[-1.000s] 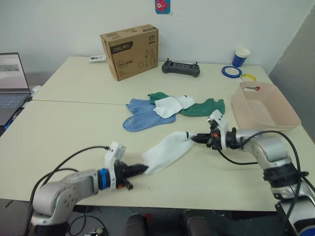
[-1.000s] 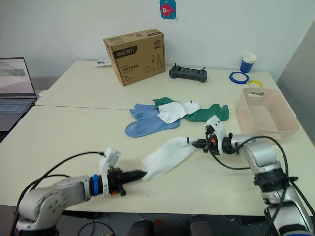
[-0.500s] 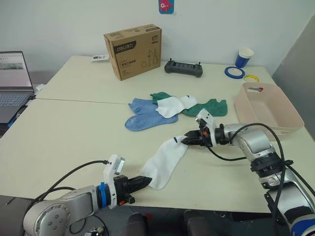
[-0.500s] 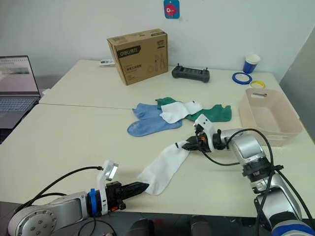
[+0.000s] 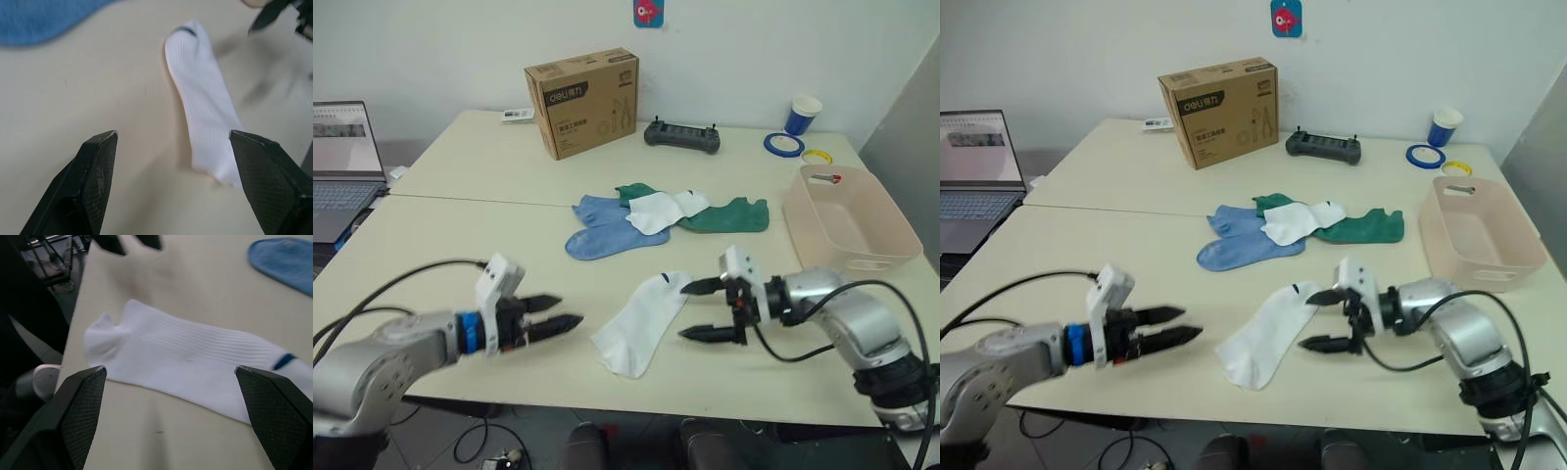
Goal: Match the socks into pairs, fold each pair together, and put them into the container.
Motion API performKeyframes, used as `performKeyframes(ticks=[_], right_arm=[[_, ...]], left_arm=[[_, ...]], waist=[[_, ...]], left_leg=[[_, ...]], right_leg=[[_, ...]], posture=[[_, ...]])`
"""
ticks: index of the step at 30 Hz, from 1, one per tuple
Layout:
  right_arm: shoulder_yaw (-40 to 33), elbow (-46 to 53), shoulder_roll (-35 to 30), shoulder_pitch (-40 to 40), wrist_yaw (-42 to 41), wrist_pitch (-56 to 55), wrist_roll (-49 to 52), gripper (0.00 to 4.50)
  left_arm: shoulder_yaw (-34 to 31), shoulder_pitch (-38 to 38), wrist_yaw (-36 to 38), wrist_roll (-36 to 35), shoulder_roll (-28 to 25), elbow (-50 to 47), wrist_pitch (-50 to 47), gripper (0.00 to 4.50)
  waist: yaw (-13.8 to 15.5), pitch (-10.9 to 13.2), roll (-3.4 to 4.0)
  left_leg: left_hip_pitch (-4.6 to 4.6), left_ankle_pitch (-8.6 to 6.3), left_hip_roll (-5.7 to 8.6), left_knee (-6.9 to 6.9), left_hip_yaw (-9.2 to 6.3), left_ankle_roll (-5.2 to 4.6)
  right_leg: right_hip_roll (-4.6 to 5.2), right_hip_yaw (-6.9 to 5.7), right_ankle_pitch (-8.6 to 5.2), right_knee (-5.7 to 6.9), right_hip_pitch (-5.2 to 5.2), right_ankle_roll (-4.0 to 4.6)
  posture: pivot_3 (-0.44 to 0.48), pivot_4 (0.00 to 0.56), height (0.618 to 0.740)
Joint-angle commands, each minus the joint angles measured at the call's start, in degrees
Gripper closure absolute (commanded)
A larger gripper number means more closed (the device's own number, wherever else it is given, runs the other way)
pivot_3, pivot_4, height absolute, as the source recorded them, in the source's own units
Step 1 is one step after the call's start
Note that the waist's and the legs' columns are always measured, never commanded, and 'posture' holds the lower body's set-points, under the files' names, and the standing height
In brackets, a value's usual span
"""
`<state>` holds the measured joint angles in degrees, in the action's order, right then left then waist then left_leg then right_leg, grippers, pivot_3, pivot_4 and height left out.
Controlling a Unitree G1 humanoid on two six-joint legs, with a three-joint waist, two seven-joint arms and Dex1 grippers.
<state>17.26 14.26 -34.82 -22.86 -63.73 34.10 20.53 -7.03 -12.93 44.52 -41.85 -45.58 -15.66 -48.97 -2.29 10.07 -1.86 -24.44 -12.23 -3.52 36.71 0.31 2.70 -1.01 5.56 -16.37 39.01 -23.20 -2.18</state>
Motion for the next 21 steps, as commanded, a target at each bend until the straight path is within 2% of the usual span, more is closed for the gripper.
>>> performKeyframes(ticks=[1,7,12,15,16,19,21], right_arm=[[4.24,0.63,2.42,0.21,2.44,-6.31,-5.09,0.0],[8.42,-6.69,6.02,-2.79,1.76,-12.34,-9.72,0.0],[9.99,-10.81,6.61,-3.46,-1.07,-14.8,-10.8,0.0],[11.02,-12.29,6.45,-2.85,-1.96,-16.52,-12.1,0.57],[11.09,-12.49,6.48,-2.76,-2.08,-16.86,-12.36,0.89],[10.95,-12.14,6.33,-2.61,-2.44,-16.94,-12.77,1.95],[10.49,-11.88,6.59,-2.59,-2.19,-16.38,-12.47,2.66]], left_arm=[[10.98,-9.86,3.43,11.27,3.79,9.31,10.32,0.7],[21.98,-22.72,8.61,23.16,14.05,28.93,23.32,0.7],[23.31,-28.0,11.25,27.06,20.32,38.29,28.06,0.7],[24.55,-28.95,14.25,28.77,21.68,40.12,28.95,0.68],[24.69,-29.05,14.77,29.4,21.84,40.56,29.33,0.68],[25.64,-29.02,17.28,31.08,21.4,41.09,29.57,1.32],[25.28,-28.91,18.02,31.56,21.41,41.09,29.78,1.95]], waist=[[0.16,0.0,0.0],[0.34,0.0,0.0],[0.52,0.01,0.0],[0.33,0.0,0.0],[0.34,0.0,0.0],[0.35,0.0,0.0],[0.38,0.0,0.0]], left_leg=[[-0.03,0.0,0.01,0.02,0.01,0.0],[-0.17,0.0,-0.04,0.06,-0.05,-0.02],[-0.25,-0.01,-0.1,0.12,-0.14,-0.02],[-0.26,-0.01,-0.1,0.12,-0.17,-0.03],[-0.26,-0.01,-0.11,0.12,-0.22,-0.03],[-0.25,-0.01,-0.11,0.13,-0.22,-0.03],[-0.25,-0.01,-0.11,0.15,-0.22,-0.03]], right_leg=[[0.0,0.02,0.19,0.0,0.01,-0.31],[-0.13,0.0,0.31,0.0,-0.1,-0.1],[-0.23,-0.04,0.31,0.0,-0.09,-0.07],[-0.26,-0.02,0.31,0.02,-0.11,-0.07],[-0.27,-0.05,0.31,0.04,-0.1,-0.07],[-0.28,-0.04,0.31,0.06,-0.1,-0.07],[-0.28,-0.05,0.31,0.06,-0.1,-0.08]], posture=[[0.0,0.15,0.74],[0.0,0.15,0.74],[0.0,0.15,0.74],[0.0,0.15,0.74],[0.0,0.15,0.74],[0.0,0.15,0.74],[0.0,0.15,0.74]])
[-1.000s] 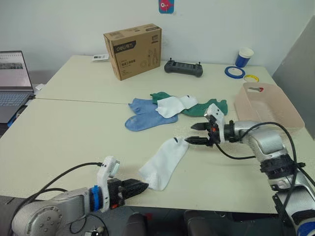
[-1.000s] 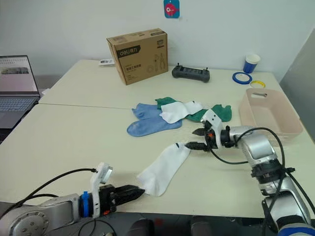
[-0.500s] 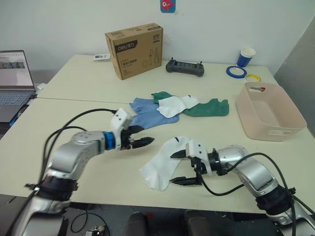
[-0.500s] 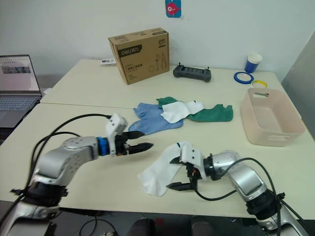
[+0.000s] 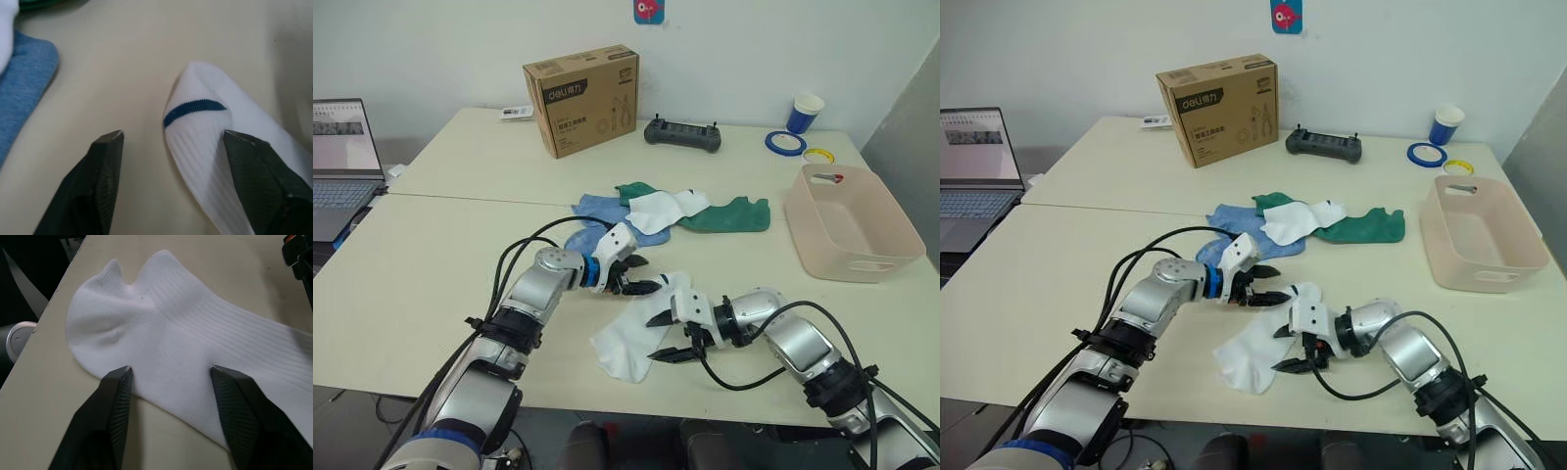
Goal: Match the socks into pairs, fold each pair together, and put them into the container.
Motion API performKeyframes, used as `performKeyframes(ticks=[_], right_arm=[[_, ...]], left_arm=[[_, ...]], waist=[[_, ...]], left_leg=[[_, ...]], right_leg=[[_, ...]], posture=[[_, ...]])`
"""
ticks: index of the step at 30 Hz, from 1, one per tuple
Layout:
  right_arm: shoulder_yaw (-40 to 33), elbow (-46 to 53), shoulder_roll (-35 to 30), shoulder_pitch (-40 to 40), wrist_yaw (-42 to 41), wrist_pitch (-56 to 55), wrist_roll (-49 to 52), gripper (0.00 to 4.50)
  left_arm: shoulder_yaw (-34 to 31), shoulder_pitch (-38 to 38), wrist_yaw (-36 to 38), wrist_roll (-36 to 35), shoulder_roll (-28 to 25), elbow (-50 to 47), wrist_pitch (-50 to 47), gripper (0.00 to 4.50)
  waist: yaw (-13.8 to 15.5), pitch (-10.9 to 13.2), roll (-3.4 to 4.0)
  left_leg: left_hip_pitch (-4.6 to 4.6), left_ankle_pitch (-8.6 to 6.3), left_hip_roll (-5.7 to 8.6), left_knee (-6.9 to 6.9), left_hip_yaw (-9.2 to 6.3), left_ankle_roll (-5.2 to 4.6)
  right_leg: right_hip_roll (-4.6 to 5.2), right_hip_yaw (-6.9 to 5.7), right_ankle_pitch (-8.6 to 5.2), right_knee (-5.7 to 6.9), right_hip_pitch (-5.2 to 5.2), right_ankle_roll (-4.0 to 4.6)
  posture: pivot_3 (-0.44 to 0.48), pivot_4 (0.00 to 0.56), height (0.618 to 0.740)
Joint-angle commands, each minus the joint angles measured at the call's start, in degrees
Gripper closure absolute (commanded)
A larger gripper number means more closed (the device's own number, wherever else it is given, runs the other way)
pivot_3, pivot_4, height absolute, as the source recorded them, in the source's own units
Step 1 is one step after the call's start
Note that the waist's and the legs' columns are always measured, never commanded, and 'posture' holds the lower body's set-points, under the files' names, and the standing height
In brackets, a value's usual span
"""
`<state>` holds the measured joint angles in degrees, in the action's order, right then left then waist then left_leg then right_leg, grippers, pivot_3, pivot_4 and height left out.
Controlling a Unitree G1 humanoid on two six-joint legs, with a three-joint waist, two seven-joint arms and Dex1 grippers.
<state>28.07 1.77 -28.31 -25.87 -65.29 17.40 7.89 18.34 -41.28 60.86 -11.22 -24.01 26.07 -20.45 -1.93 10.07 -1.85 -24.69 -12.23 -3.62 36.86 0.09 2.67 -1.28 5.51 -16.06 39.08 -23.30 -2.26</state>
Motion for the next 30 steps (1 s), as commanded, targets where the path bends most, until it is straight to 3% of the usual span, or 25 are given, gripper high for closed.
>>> performKeyframes(ticks=[1,5,8,20,30], right_arm=[[-0.47,0.64,0.15,0.38,-0.59,0.43,0.27,3.05],[-0.88,1.21,-0.73,0.28,-1.75,0.25,0.63,4.45],[-1.26,1.26,-1.05,-0.06,-2.44,0.08,0.86,4.5],[-3.84,0.56,-3.37,-2.39,-6.64,-0.34,2.01,4.5],[-3.23,-7.3,-4.23,-8.14,-10.82,-7.68,-0.78,4.5]], left_arm=[[-0.32,-0.56,1.8,1.18,-0.11,-0.51,1.37,2.28],[-0.92,-0.33,2.01,2.2,0.06,-0.35,2.0,3.57],[-1.78,0.03,0.61,2.65,0.82,-0.26,2.17,4.48],[-6.46,9.43,-5.51,1.71,-1.14,-14.1,-4.89,4.48],[-11.38,22.93,-12.24,-2.26,-4.99,-36.12,-17.15,4.48]], waist=[[0.04,0.0,0.0],[0.07,0.0,0.0],[0.09,0.0,0.0],[-0.06,0.0,0.0],[-0.37,0.0,0.01]], left_leg=[[0.0,0.0,0.0,0.02,0.0,0.0],[0.0,0.0,0.0,0.05,0.01,0.0],[0.0,0.0,0.0,0.05,0.0,0.0],[0.01,0.0,-0.03,0.06,-0.01,0.0],[0.07,0.0,-0.06,0.05,0.0,0.0]], right_leg=[[0.0,0.01,0.0,0.0,0.02,0.0],[0.01,0.0,-0.01,0.0,0.03,-0.02],[0.01,0.0,-0.01,0.0,0.03,-0.02],[0.01,0.0,0.01,0.05,0.03,0.01],[0.02,0.0,0.01,0.07,0.06,0.01]], posture=[[0.0,0.15,0.74],[0.0,0.15,0.74],[0.0,0.15,0.74],[0.0,0.15,0.74],[0.0,0.15,0.74]])
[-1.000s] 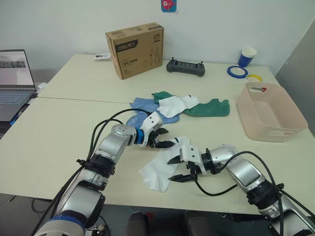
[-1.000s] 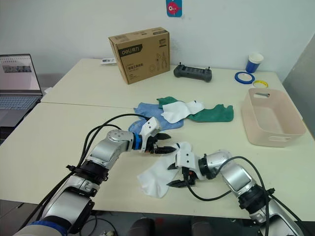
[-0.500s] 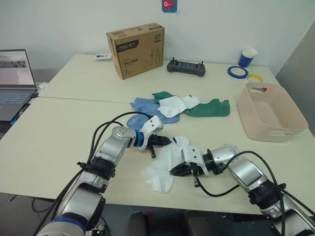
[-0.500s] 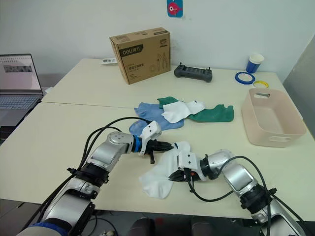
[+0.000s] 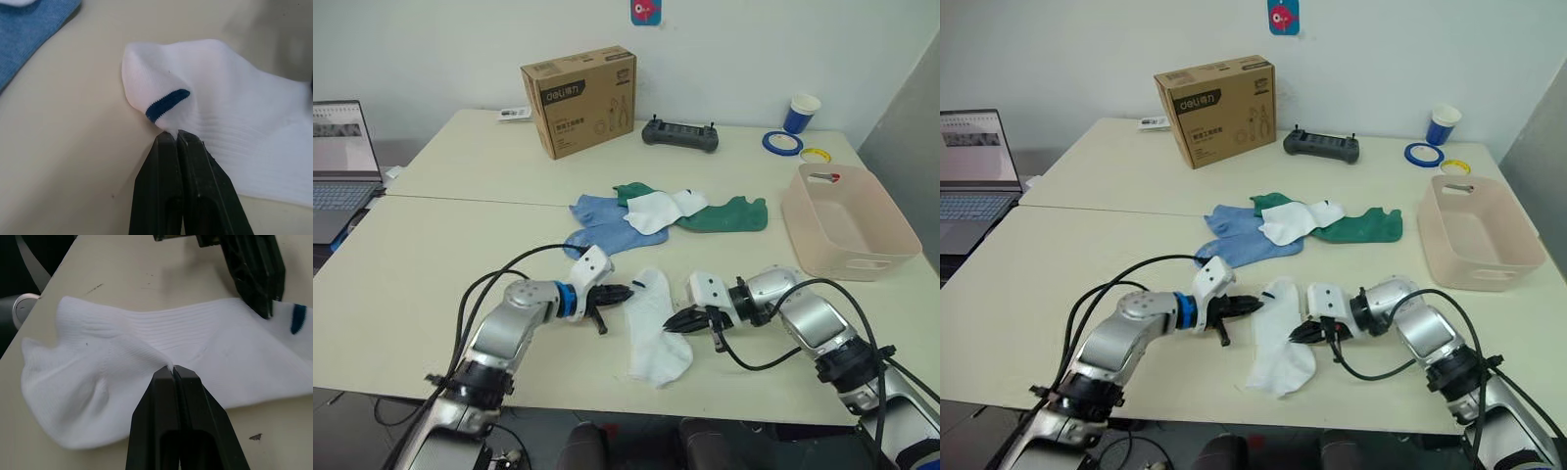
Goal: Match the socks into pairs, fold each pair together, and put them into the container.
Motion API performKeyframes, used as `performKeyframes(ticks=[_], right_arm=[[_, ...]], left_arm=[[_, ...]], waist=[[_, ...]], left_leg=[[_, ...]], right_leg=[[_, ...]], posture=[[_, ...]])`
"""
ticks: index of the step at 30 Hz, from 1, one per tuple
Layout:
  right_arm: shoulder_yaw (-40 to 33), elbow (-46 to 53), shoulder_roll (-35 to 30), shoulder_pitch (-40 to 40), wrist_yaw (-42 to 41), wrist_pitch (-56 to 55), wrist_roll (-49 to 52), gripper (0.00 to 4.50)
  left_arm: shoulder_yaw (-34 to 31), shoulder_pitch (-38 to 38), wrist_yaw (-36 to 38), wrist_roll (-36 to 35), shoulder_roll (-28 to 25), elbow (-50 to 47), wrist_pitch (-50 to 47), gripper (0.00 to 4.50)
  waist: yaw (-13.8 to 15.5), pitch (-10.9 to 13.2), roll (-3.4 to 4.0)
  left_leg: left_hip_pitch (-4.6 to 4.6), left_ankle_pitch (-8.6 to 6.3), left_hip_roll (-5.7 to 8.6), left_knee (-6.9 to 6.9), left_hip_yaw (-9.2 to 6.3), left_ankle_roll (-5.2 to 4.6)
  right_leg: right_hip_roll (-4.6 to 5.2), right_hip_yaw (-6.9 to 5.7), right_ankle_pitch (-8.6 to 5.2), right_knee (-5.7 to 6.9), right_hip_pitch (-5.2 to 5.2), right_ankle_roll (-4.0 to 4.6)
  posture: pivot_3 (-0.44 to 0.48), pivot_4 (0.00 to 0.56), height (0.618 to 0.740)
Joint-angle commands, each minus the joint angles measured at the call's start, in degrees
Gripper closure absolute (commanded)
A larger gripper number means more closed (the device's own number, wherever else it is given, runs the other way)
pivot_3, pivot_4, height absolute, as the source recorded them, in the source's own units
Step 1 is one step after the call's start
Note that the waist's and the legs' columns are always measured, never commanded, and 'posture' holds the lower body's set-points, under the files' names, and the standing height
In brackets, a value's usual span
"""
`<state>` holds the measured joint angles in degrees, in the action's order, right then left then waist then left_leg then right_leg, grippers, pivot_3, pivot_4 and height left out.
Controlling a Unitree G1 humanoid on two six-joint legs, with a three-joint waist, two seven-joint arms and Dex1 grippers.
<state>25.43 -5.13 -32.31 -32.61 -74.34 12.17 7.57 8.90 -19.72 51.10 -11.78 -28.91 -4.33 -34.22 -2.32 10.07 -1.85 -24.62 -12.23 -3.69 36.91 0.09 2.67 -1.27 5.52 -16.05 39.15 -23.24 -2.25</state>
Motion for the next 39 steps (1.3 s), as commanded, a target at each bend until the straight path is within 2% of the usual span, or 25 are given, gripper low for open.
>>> performKeyframes(ticks=[1,5,6,8,10,16,20,27,31,35,38,39], right_arm=[[-0.51,-0.74,-0.32,-1.55,-2.23,-2.77,-0.45,4.5],[-0.74,-1.42,-0.47,-1.7,-3.32,-3.01,-0.47,4.5],[-1.13,-1.35,-0.36,-1.57,-3.03,-2.78,-0.36,4.5],[-2.47,-0.66,-0.81,-0.83,-2.45,-0.99,0.5,4.06],[-4.97,1.23,-2.11,1.04,-1.14,1.48,1.97,3.51],[-12.7,10.77,-5.94,7.9,2.43,10.93,7.74,1.44],[-19.34,22.29,-8.99,16.76,6.47,22.06,14.92,1.42],[-19.5,30.04,-10.57,27.71,11.91,25.84,15.87,1.42],[-16.79,30.12,-9.34,30.38,14.7,24.68,14.19,1.42],[-15.8,28.91,-8.64,31.17,15.3,23.52,14.22,1.42],[-15.47,28.85,-8.33,31.04,15.27,23.48,15.01,1.42],[-15.21,28.77,-8.2,30.98,15.43,23.29,14.8,1.61]], left_arm=[[-2.4,1.91,-3.42,-2.26,0.15,-7.37,-4.68,4.48],[-3.67,3.25,-6.02,-4.82,0.29,-12.48,-9.97,4.48],[-3.75,3.68,-6.2,-4.92,-0.41,-13.15,-10.59,4.29],[-3.87,4.45,-5.95,-5.46,-1.56,-13.5,-11.2,3.86],[-4.59,4.87,-5.59,-6.0,-2.65,-12.94,-10.99,3.24],[-8.69,2.96,-3.05,-9.26,-4.78,-10.59,-8.53,1.29],[-8.12,-3.5,0.36,-8.7,-4.84,-1.49,-3.08,0.03],[-0.57,-12.5,4.26,-2.92,-3.04,12.49,4.77,0.03],[3.56,-13.01,7.06,0.3,-3.28,16.02,8.42,0.03],[4.28,-12.4,8.38,0.6,-3.02,16.62,9.07,0.03],[4.7,-12.09,8.75,1.06,-2.91,16.53,9.51,0.64],[4.65,-12.05,8.62,1.33,-2.87,16.69,9.87,0.95]], waist=[[0.05,0.0,0.0],[0.2,0.0,0.0],[0.29,0.0,0.0],[0.27,0.0,0.0],[0.35,0.0,0.0],[0.51,0.01,0.01],[0.9,0.0,0.0],[0.57,0.0,0.0],[-0.03,0.0,0.01],[-0.01,-0.01,0.0],[-0.01,-0.02,0.0],[-0.01,-0.02,0.0]], left_leg=[[0.0,0.0,0.01,0.0,0.0,0.0],[0.0,0.0,0.01,0.01,0.01,0.0],[0.0,0.0,0.01,0.01,0.0,0.0],[0.0,0.0,0.01,0.01,0.01,0.0],[0.01,0.0,0.0,-0.01,0.0,0.0],[0.0,0.0,0.01,-0.01,0.01,0.0],[-0.02,0.0,0.04,-0.01,0.01,0.01],[-0.02,0.0,0.06,0.01,0.02,0.0],[-0.02,0.0,0.05,0.01,0.05,0.0],[-0.01,0.0,0.03,0.01,-0.01,0.0],[-0.01,0.0,0.04,0.03,0.01,0.0],[-0.01,0.0,0.03,0.03,0.01,0.0]], right_leg=[[0.01,-0.01,0.0,0.0,0.01,0.0],[0.02,-0.01,0.0,0.0,0.02,0.0],[0.03,-0.01,0.0,0.0,0.02,0.0],[0.02,0.0,0.0,0.0,0.02,0.0],[0.02,-0.01,0.01,0.0,0.02,0.01],[0.05,-0.01,0.0,-0.03,0.02,0.01],[0.08,-0.06,-0.01,-0.05,0.03,0.0],[0.04,-0.03,-0.13,-0.06,0.04,-0.24],[0.02,0.05,-0.14,-0.06,0.02,-0.26],[0.0,-0.01,-0.14,-0.02,0.03,-0.26],[0.0,0.01,-0.14,-0.02,0.04,-0.27],[0.0,0.01,-0.14,-0.02,0.04,-0.27]], posture=[[0.0,0.15,0.74],[0.0,0.15,0.74],[0.0,0.15,0.74],[0.0,0.15,0.74],[0.0,0.15,0.74],[0.0,0.15,0.74],[0.0,0.15,0.74],[0.0,0.15,0.74],[0.0,0.15,0.74],[0.0,0.15,0.74],[0.0,0.15,0.74],[0.0,0.15,0.74]])
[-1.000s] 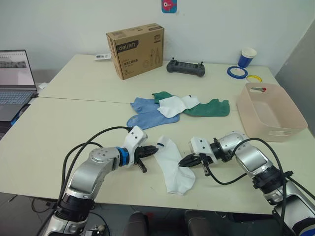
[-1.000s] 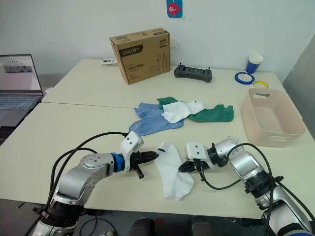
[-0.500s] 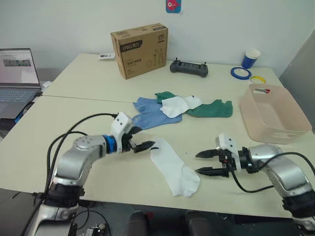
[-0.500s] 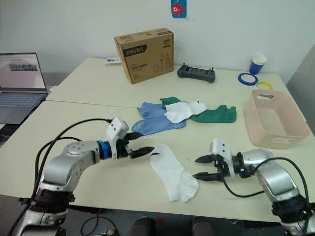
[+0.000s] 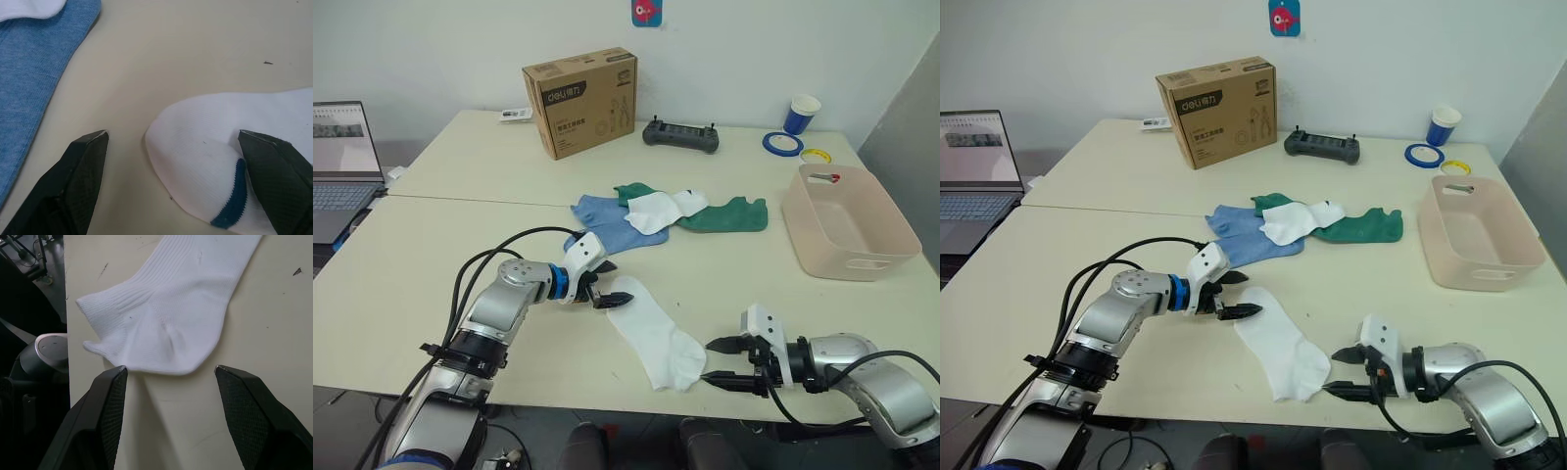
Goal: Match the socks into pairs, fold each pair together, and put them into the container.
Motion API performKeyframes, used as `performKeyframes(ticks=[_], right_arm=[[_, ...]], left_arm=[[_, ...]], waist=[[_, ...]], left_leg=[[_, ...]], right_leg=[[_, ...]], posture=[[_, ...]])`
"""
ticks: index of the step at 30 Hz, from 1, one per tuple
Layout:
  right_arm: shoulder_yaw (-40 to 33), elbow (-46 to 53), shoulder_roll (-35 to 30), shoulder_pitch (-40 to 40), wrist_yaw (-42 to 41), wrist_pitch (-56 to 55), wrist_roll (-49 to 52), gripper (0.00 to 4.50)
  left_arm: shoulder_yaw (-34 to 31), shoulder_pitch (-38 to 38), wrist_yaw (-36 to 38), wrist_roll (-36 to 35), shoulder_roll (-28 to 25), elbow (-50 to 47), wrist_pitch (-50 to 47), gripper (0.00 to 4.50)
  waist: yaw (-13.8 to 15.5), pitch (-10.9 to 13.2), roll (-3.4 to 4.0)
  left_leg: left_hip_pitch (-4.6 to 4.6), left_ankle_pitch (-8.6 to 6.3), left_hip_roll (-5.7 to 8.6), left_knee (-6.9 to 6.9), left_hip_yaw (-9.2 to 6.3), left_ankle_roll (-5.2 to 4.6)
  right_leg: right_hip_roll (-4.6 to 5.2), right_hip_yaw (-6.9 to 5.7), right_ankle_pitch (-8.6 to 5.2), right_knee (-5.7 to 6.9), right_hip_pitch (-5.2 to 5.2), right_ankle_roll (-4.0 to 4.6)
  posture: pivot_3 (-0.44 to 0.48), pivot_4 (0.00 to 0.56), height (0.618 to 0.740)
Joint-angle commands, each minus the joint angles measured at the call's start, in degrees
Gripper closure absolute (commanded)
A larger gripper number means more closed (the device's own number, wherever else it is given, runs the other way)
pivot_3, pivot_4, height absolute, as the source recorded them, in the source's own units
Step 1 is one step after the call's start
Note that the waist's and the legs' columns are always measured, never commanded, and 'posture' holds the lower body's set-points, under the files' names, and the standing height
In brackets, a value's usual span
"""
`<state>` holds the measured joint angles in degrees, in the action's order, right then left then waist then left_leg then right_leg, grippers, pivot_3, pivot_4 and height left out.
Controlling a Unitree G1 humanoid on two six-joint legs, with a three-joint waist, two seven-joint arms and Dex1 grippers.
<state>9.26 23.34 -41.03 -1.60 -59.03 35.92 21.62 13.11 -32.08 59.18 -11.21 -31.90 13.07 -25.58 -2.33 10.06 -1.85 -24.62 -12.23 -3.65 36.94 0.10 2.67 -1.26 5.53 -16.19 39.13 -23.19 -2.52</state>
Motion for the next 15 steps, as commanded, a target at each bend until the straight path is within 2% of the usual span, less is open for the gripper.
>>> performKeyframes(ticks=[1,4,8,9,11,15], right_arm=[[1.29,0.06,0.64,-0.15,0.11,-0.89,0.45,1.82],[1.92,-0.7,1.44,-1.21,0.24,-1.21,0.48,2.71],[2.28,-1.33,1.34,-1.93,-0.08,-1.65,0.43,4.28],[2.28,-1.45,1.3,-2.12,-0.18,-1.6,0.6,4.5],[2.31,-1.85,1.09,-2.52,-0.59,-1.64,0.85,4.5],[1.88,-3.11,0.53,-3.21,-1.52,-2.11,0.86,4.5]], left_arm=[[0.47,0.33,0.53,0.98,0.16,-0.63,1.41,1.26],[0.44,0.9,0.78,0.71,0.26,-2.11,0.29,2.17],[0.1,1.65,0.67,0.68,0.16,-3.2,-0.35,3.54],[-0.05,1.92,0.58,0.59,0.1,-3.68,-0.61,3.82],[-0.51,2.6,0.31,0.28,-0.08,-4.8,-1.3,4.46],[-1.41,4.09,-0.28,-0.11,-0.59,-6.51,-2.07,4.49]], waist=[[0.01,0.0,0.0],[0.02,0.0,0.0],[0.12,0.0,0.0],[0.14,0.0,0.0],[0.15,0.0,0.0],[0.16,0.0,0.0]], left_leg=[[0.0,0.0,0.0,0.0,-0.01,0.0],[0.0,0.0,-0.01,0.0,-0.02,0.0],[0.0,0.0,0.0,0.0,0.0,0.0],[0.0,0.0,0.0,0.0,0.0,0.0],[0.0,0.0,0.0,0.0,0.0,0.0],[0.0,0.0,0.0,0.0,0.0,0.0]], right_leg=[[0.0,-0.01,0.0,0.0,0.0,0.0],[-0.01,-0.02,0.0,0.0,0.0,0.0],[0.0,0.0,0.0,0.0,0.0,0.0],[0.0,-0.01,0.0,0.0,0.0,0.0],[0.0,0.0,0.0,0.0,0.0,0.0],[0.0,0.0,0.0,0.0,0.0,0.0]], posture=[[0.0,0.15,0.74],[0.0,0.15,0.74],[0.0,0.15,0.74],[0.0,0.15,0.74],[0.0,0.15,0.74],[0.0,0.15,0.74]])
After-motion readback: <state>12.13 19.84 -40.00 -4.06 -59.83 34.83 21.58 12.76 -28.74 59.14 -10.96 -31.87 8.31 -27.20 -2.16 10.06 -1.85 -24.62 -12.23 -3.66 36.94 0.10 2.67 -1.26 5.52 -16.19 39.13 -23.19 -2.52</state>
